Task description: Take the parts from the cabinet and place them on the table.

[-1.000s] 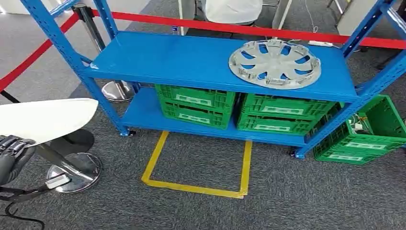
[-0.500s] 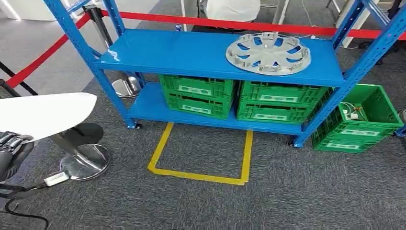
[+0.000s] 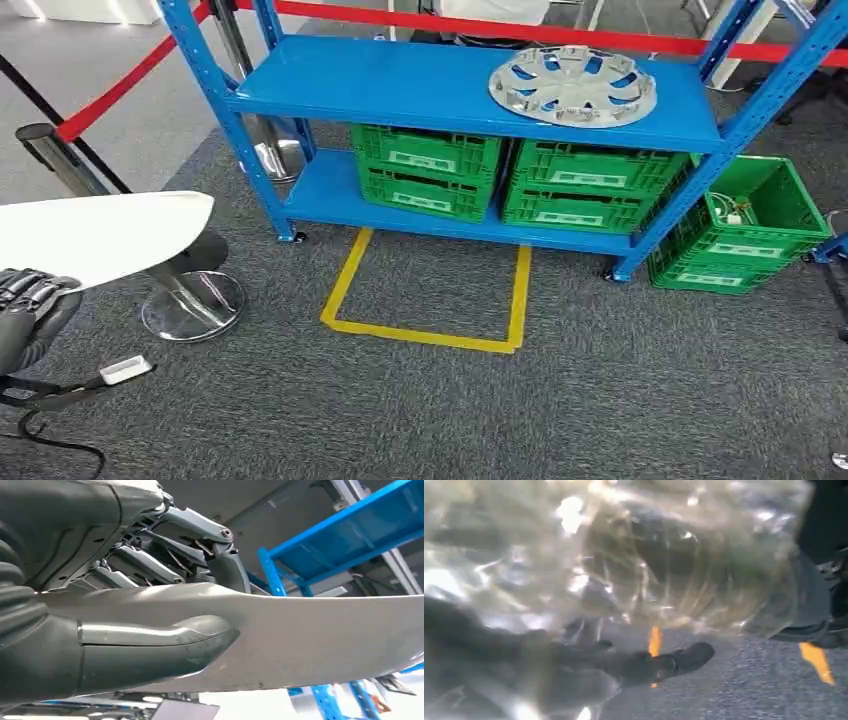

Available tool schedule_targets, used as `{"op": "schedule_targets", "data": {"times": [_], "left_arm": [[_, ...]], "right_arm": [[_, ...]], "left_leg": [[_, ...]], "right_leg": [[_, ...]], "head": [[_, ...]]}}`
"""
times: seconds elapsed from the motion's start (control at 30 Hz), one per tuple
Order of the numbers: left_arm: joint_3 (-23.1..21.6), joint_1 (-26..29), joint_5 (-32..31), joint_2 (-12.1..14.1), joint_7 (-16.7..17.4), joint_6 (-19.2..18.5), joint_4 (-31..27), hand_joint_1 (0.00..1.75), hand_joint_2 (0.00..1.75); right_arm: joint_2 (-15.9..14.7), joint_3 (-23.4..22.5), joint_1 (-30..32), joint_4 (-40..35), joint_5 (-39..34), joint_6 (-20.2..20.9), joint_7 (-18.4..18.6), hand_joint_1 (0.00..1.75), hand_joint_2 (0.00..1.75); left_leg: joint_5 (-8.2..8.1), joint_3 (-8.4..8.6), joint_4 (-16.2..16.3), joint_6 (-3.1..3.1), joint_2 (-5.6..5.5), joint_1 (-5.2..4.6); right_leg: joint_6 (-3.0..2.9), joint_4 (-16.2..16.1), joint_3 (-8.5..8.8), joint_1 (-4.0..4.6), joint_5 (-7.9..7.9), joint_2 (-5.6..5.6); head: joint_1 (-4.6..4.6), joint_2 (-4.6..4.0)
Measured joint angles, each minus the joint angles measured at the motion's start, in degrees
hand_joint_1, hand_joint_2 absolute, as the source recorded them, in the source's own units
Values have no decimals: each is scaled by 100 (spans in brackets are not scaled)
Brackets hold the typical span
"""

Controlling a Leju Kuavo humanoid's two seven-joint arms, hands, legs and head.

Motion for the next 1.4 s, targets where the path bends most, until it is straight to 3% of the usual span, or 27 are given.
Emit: {"op": "schedule_targets", "data": {"times": [0.03,0.07,0.1,0.13,0.23,0.27,0.37,0.4,0.43,0.47,0.53,0.57,0.63,0.73,0.77,0.8,0.87,0.9,0.93,1.0,1.07,1.13,1.17,1.27,1.3,1.33,1.4], "left_arm": [[-15,-1,19,-11,0,0,2,175,175],[-31,-2,61,-15,0,-2,2,175,175],[-39,3,98,-17,-4,0,2,175,175],[-37,-2,129,-22,-13,0,2,175,175],[-68,-28,199,-42,-63,0,2,175,175],[-79,-17,216,-59,-94,0,7,175,175],[-76,-17,286,-105,-168,0,11,175,175],[-79,-14,302,-131,-195,-2,13,175,175],[-81,-12,306,-155,-216,0,18,175,175],[-81,-12,306,-179,-227,0,20,175,175],[-79,-11,315,-210,-251,0,20,175,175],[-76,-10,341,-214,-278,0,20,175,175],[-59,-10,426,-214,-361,0,20,175,175],[-41,7,507,-243,-450,0,20,175,175],[-41,12,507,-256,-450,0,20,175,175],[-37,11,507,-264,-454,0,20,175,175],[-35,31,507,-295,-463,0,20,175,175],[-33,40,507,-308,-463,0,20,175,175],[-33,44,507,-321,-463,0,20,175,175],[-35,56,507,-356,-464,0,22,175,175],[-33,68,525,-385,-494,0,26,175,175],[0,97,555,-411,-533,0,26,175,175],[31,103,590,-413,-549,0,26,175,175],[63,115,608,-446,-564,0,26,175,175],[66,138,608,-448,-568,-2,28,175,175],[72,144,610,-448,-570,0,28,175,175],[72,144,623,-474,-590,0,33,175,175]], "right_arm": [[-2,0,-7,13,0,-2,0,0,0],[0,0,-15,17,0,-2,0,0,0],[-2,2,-27,20,0,-4,4,0,0],[-2,2,-38,24,2,-4,31,0,0],[0,31,-63,42,0,-22,-2,0,0],[4,50,-72,41,0,-24,-2,0,0],[4,107,-92,59,0,-39,-2,0,0],[4,133,-101,66,0,-39,-2,0,0],[4,153,-109,70,0,-39,0,0,0],[4,171,-116,76,0,-42,0,0,0],[4,184,-145,85,0,-44,0,0,0],[4,197,-161,90,0,-46,-2,0,0],[4,241,-187,92,0,-46,0,0,0],[4,319,-218,98,0,-46,-4,0,0],[-6,339,-219,103,0,-50,-11,0,0],[-7,361,-229,105,0,-50,-15,0,0],[-4,367,-227,111,0,-50,-13,0,0],[-6,378,-234,116,0,-50,-13,0,0],[-7,396,-240,122,0,-52,-13,0,0],[-7,415,-263,129,0,-50,-13,0,0],[-11,417,-283,138,0,-50,-13,0,0],[-18,426,-306,140,0,-50,24,0,0],[-22,431,-324,146,0,-50,26,0,0],[-24,478,-327,155,0,-50,-15,0,0],[-24,501,-338,157,0,-52,-15,0,0],[-24,503,-336,162,0,-52,-15,0,0],[-24,511,-339,170,0,-50,-15,0,0]], "left_leg": [[90,-123,21,-22,0,7],[169,-212,33,-50,-3,9],[223,-243,61,-84,-9,-11],[285,-266,80,-109,-6,-12],[514,-295,16,-199,1,-1],[369,-360,129,-232,-3,28],[-779,-459,1058,-303,-26,24],[-1005,-499,1473,-308,-26,24],[-1020,-501,1790,-311,-26,24],[-832,-424,1880,-304,-26,24],[-401,-4,1469,-264,-27,22],[-349,341,1019,-233,-33,18],[-605,961,96,-167,-46,-6],[-641,907,-38,-106,-41,-37],[-554,813,-76,-32,-10,10],[-489,729,-76,7,2,10],[-328,529,-75,46,5,2],[-242,424,-72,50,5,-5],[-157,320,-64,45,5,-9],[12,93,-56,19,5,-6],[164,-109,-28,-24,5,5],[262,-183,49,-80,2,-23],[330,-202,53,-115,9,-26],[504,-254,15,-209,-1,-4],[266,-293,89,-244,-12,16],[-147,-351,345,-265,-12,21],[-844,-492,1199,-303,-13,23]], "right_leg": [[-3,-356,337,-1,226,0],[-5,-899,783,-5,193,0],[-19,-1595,1341,0,-61,0],[-53,-2139,1613,7,-255,8],[-163,-2086,1469,28,-180,16],[-219,-2082,1399,-8,-103,-23],[-302,-2061,1160,26,113,-69],[-304,-2046,1057,34,189,-78],[-301,-2016,937,43,262,-80],[-301,-1965,817,50,329,-95],[-290,-1856,584,62,447,-99],[-276,-1807,494,67,490,-94],[-222,-1709,377,99,563,-90],[-138,-1699,269,85,723,-95],[-101,-1679,217,94,692,-64],[-59,-1559,130,78,452,-19],[8,-831,-119,44,-325,1],[28,-377,-201,29,-566,1],[32,-54,-235,18,-607,0],[42,6,-32,6,-189,0],[62,-688,577,-14,193,-2],[50,-1965,1578,-32,-109,14],[-21,-2141,1574,-23,-247,23],[-148,-2055,1406,-23,-95,1],[-197,-2045,1331,-26,-33,-29],[-259,-2042,1255,-21,38,-42],[-273,-2026,1077,-3,183,-70]], "head": [[-2,0],[0,0],[4,0],[-11,0],[-22,0],[-13,-2],[-59,-2],[-65,-2],[-65,-2],[-63,-2],[-65,0],[-68,-2],[-65,0],[-79,0],[-70,-2],[-56,2],[-20,0],[-20,0],[-17,-2],[-20,0],[-20,0],[-17,-2],[-32,0],[-35,-2],[-55,0],[-67,-2],[-72,-2]]}}
